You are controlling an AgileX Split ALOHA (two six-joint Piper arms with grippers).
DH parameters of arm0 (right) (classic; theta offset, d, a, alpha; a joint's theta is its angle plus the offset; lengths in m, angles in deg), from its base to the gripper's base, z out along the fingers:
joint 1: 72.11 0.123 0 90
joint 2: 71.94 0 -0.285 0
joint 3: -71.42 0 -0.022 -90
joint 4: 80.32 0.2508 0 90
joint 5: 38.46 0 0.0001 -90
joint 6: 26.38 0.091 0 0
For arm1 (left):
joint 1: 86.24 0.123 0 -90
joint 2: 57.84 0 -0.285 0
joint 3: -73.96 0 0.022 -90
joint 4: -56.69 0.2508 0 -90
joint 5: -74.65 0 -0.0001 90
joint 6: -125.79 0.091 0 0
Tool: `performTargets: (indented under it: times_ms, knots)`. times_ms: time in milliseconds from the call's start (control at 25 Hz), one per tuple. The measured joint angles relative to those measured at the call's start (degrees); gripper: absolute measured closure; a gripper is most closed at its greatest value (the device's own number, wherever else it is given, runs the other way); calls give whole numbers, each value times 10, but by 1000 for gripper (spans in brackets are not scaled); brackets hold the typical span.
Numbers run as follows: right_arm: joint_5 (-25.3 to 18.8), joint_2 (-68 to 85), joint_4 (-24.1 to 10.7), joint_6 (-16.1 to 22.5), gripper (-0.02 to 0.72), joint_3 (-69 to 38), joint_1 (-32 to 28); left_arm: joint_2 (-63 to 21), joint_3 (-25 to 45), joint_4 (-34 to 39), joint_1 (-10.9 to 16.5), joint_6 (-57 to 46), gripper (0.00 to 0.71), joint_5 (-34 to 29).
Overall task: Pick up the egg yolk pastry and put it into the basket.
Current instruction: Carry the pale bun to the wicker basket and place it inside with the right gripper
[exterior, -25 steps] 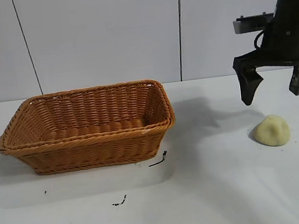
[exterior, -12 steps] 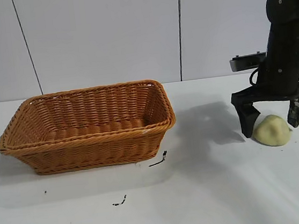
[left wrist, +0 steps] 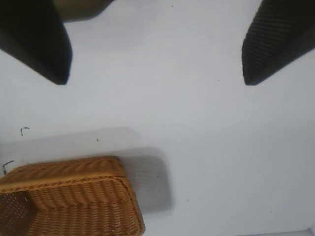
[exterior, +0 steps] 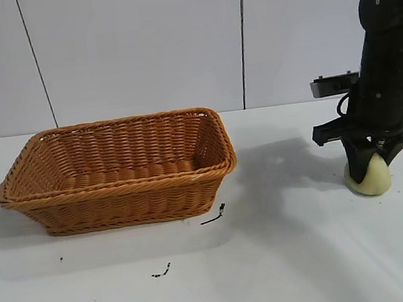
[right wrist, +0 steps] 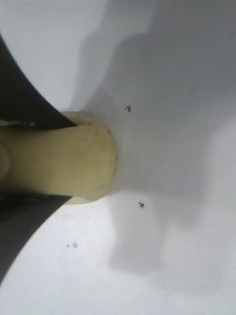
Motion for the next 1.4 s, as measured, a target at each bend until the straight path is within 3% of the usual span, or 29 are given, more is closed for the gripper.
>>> performTargets:
  times_ms: [240,520,880,1160,1400]
  knots:
    - [-73,19,-3,0,514,117,13,0,0,0,0,0,14,0]
    - [-87,17,-14,14,514,189,73,0,0,0,0,0,14,0]
    - [-88,-28,-13,22,514,277,223,0,0,0,0,0,14,0]
    - [-29,-100,-13,22,514,315,328,0,0,0,0,0,14,0]
    - [43,-178,-21,34,514,315,337,0,0,0,0,0,14,0]
